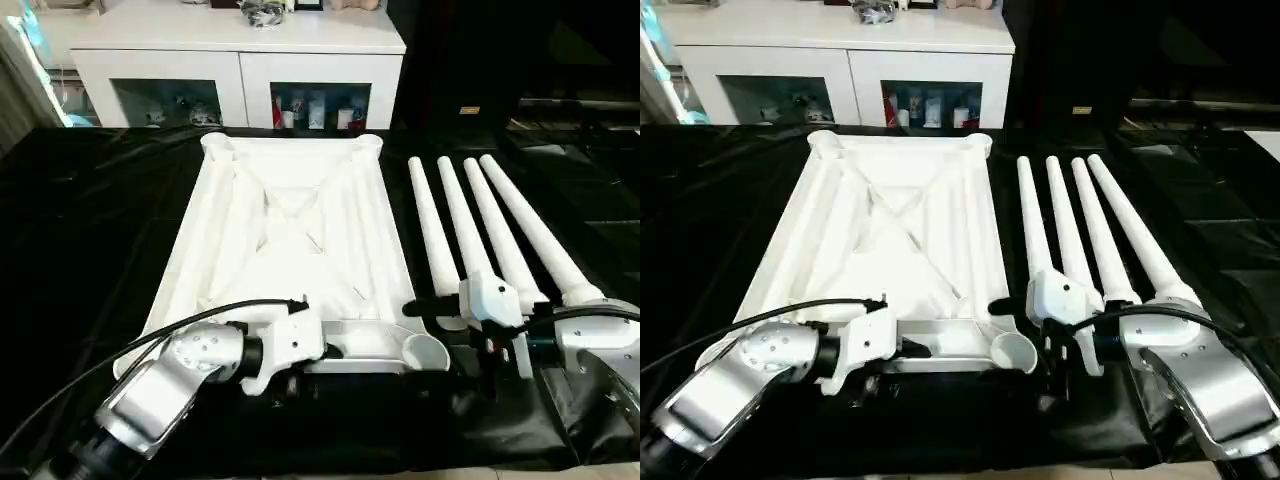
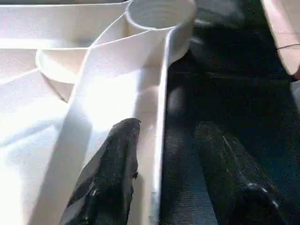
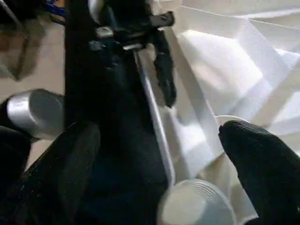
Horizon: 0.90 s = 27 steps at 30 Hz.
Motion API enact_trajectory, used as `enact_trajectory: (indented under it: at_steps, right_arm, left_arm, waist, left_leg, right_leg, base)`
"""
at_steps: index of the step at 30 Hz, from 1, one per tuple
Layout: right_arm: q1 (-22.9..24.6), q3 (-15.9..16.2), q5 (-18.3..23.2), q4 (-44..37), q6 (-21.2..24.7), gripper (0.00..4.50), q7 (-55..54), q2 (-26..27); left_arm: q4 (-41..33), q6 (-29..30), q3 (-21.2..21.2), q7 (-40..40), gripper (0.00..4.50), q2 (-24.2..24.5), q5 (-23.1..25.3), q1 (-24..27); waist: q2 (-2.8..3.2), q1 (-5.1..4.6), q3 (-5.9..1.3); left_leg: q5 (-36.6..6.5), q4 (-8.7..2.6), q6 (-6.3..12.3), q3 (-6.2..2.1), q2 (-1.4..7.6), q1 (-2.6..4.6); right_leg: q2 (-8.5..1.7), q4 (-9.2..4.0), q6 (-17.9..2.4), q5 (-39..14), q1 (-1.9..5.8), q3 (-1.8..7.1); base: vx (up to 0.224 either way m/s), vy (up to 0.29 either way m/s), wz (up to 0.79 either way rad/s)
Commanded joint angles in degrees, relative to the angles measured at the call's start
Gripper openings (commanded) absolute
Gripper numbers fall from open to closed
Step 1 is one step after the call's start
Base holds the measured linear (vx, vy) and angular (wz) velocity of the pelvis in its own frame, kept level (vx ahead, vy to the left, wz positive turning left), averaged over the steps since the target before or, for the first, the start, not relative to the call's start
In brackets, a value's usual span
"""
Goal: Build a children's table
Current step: Rotate table base
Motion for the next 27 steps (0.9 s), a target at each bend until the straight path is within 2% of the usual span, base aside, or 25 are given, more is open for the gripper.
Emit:
enact_trajectory:
  at_steps: [1, 2, 3, 7, 9, 12, 13, 16, 17, 19, 23, 27]
  right_arm:
    - [0.2, -0.6, 0.6, -1.1, 0.5, 4.5, 0.6, -1.0]
    - [0.1, -0.5, 0.5, -1.0, 0.6, 4.5, 0.5, -1.1]
    - [0.1, -0.5, 0.4, -1.0, 0.6, 4.5, 0.5, -1.1]
    - [-0.3, 0.7, -2.3, 0.7, -0.5, 4.5, -0.1, -1.8]
    - [-0.3, 0.7, -2.3, 0.7, -0.5, 4.5, -0.1, -1.8]
    - [-0.3, 1.0, -2.7, 1.0, -0.6, 4.5, -0.3, -2.0]
    - [-0.3, 0.9, -2.6, 0.9, -0.4, 4.5, -0.5, -1.9]
    - [-0.4, 0.9, -2.8, 0.9, -0.3, 4.5, -1.0, -1.5]
    - [-0.3, 1.0, -2.9, 0.9, -0.4, 4.5, -1.1, -1.4]
    - [-0.3, 1.1, -3.1, 1.0, -0.6, 4.5, -1.3, -1.2]
    - [-0.4, 1.1, -3.2, 1.2, -0.7, 4.5, -1.8, -0.4]
    - [-1.0, 1.2, -3.1, 1.5, -0.6, 4.5, -2.4, 0.5]
  left_arm:
    - [0.8, 0.3, -0.8, 0.1, 1.9, 0.0, 0.7, -1.0]
    - [1.1, 0.2, -0.9, -0.1, 1.82, -0.1, 0.9, -1.2]
    - [1.2, 0.2, -1.0, -0.1, 1.55, -0.1, 0.9, -1.3]
    - [3.8, 0.1, -1.4, 0.7, 1.4, -1.1, 2.4, -2.7]
    - [3.8, 0.1, -1.4, 0.7, 1.14, -1.1, 2.4, -2.7]
    - [5.6, -0.4, -2.2, 0.3, 1.02, -1.2, 3.6, -3.6]
    - [6.2, -0.2, -2.3, 0.1, 0.83, -1.0, 3.7, -3.9]
    - [7.2, 0.8, -2.2, -0.4, 0.69, -0.7, 3.5, -4.2]
    - [7.6, 1.1, -2.2, -0.4, 0.66, -0.6, 3.6, -4.1]
    - [8.1, 1.4, -2.0, -0.2, 0.33, -0.4, 3.7, -3.8]
    - [8.1, 2.2, -1.1, 0.8, 0.13, 0.2, 3.9, -2.6]
    - [6.1, 3.3, 1.0, 2.2, 0.05, 2.1, 3.8, -0.1]
  waist:
    - [-0.29, 0.04, -3.11]
    - [-0.24, 0.02, -3.1]
    - [-0.22, 0.01, -3.05]
    - [-0.35, 0.04, -3.0]
    - [-0.36, 0.04, -2.98]
    - [-0.21, 0.06, -2.87]
    - [-0.24, 0.12, -2.88]
    - [-0.33, 0.12, -2.82]
    - [-0.35, 0.03, -2.75]
    - [-0.45, -0.03, -2.65]
    - [-0.49, -0.08, -2.62]
    - [-0.64, -0.68, -2.6]
  left_leg:
    - [-7.6, -4.74, 3.33, -1.57, 3.95, 0.29]
    - [-7.5, -4.74, 3.41, -1.56, 3.95, 0.27]
    - [-7.7, -4.78, 3.37, -1.57, 3.97, 0.3]
    - [-8.0, -4.76, 2.98, -1.51, 3.95, 0.28]
    - [-8.0, -4.82, 3.1, -1.54, 3.99, 0.28]
    - [-8.8, -4.87, 3.05, -1.54, 4.01, 0.41]
    - [-9.3, -4.9, 2.87, -1.51, 4.07, 0.51]
    - [-9.3, -5.0, 2.59, -1.55, 4.0, 0.34]
    - [-10.1, -5.07, 2.34, -1.54, 4.05, 0.42]
    - [-10.7, -5.15, 2.26, -1.56, 4.02, 0.4]
    - [-11.0, -5.2, 2.18, -1.54, 4.01, 0.39]
    - [-10.6, -5.47, 2.26, -1.8, 3.89, -0.22]
  right_leg:
    - [-5.13, -4.66, -14.6, -1.4, 2.06, 3.03]
    - [-5.12, -4.66, -14.7, -1.3, 2.01, 3.02]
    - [-5.1, -4.7, -14.7, -1.6, 1.97, 3.0]
    - [-5.23, -4.84, -14.5, -3.0, 2.04, 3.05]
    - [-5.26, -4.86, -14.5, -3.1, 2.0, 3.03]
    - [-5.18, -5.05, -14.3, -4.4, 1.84, 3.05]
    - [-5.23, -5.08, -14.3, -4.8, 1.8, 3.1]
    - [-5.31, -5.14, -14.0, -5.8, 1.94, 3.08]
    - [-5.3, -5.24, -13.8, -6.9, 1.84, 3.07]
    - [-5.32, -5.35, -13.5, -8.2, 1.8, 3.12]
    - [-5.39, -5.63, -12.5, -11.2, 1.66, 3.17]
    - [-5.35, -5.56, -11.6, -12.0, 1.95, 2.94]
  base:
    - [0.0, 0.0, 0.0]
    - [0.0, 0.0, 0.0]
    - [0.0, 0.0, 0.0]
    - [0.0, 0.0, 0.0]
    - [0.0, 0.0, 0.0]
    - [0.0, 0.0, 0.0]
    - [0.0, 0.0, 0.0]
    - [0.0, 0.0, 0.0]
    - [0.0, 0.0, 0.0]
    - [0.0, 0.0, 0.0]
    - [0.0, 0.0, 0.0]
    - [0.0, 0.0, 0.0]
